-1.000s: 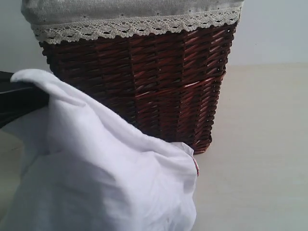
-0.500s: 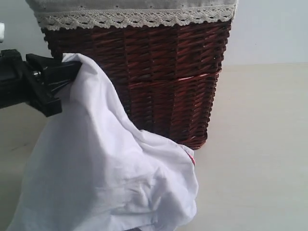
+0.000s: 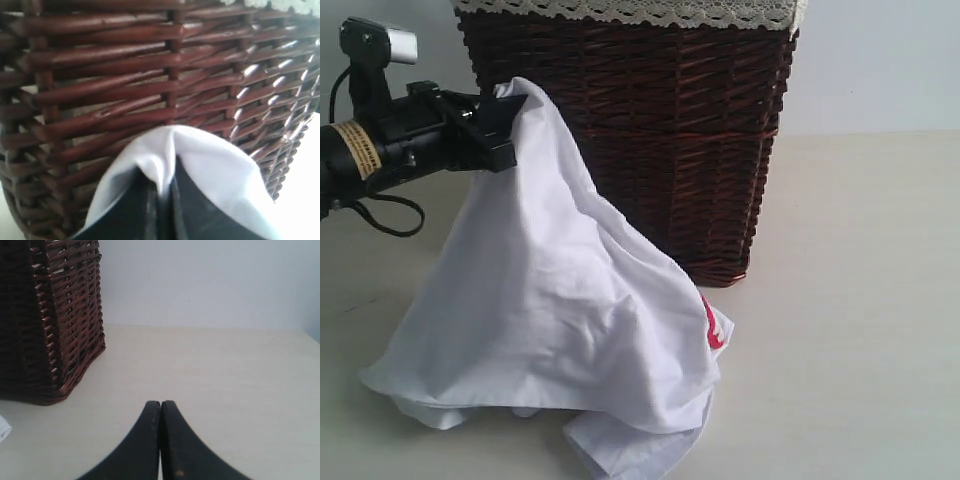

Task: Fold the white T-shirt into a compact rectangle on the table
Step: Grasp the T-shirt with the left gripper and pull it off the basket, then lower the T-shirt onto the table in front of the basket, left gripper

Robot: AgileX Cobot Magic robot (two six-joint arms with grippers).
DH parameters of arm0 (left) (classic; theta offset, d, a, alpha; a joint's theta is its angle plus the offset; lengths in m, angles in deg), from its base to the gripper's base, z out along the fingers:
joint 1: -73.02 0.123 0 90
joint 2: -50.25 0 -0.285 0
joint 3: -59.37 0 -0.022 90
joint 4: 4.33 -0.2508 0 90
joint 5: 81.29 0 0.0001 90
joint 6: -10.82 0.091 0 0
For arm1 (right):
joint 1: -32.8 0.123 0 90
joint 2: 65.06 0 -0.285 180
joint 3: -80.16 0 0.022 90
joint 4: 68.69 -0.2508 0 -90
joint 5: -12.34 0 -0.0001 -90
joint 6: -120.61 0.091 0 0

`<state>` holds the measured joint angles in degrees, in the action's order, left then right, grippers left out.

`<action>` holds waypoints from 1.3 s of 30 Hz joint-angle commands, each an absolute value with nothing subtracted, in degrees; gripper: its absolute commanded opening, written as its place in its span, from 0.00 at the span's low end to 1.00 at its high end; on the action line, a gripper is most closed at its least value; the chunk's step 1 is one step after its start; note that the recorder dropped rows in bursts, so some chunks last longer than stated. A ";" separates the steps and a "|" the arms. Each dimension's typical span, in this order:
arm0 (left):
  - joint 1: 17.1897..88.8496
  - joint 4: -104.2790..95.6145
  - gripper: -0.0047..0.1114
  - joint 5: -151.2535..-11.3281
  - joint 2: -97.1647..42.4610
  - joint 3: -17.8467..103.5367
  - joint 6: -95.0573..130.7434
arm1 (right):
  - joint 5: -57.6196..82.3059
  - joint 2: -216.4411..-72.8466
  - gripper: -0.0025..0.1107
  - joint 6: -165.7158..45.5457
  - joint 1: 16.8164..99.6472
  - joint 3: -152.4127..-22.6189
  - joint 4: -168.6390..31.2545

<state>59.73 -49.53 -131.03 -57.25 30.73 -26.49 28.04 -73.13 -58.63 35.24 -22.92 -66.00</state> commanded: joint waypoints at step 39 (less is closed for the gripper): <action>21.00 -104.28 0.61 -97.81 -38.37 22.99 -81.05 | 27.71 -72.85 0.02 -58.69 34.85 -22.62 -65.86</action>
<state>27.84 -104.89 -111.62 -34.95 22.10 -79.29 28.04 -73.13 -58.63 35.24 -22.92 -66.00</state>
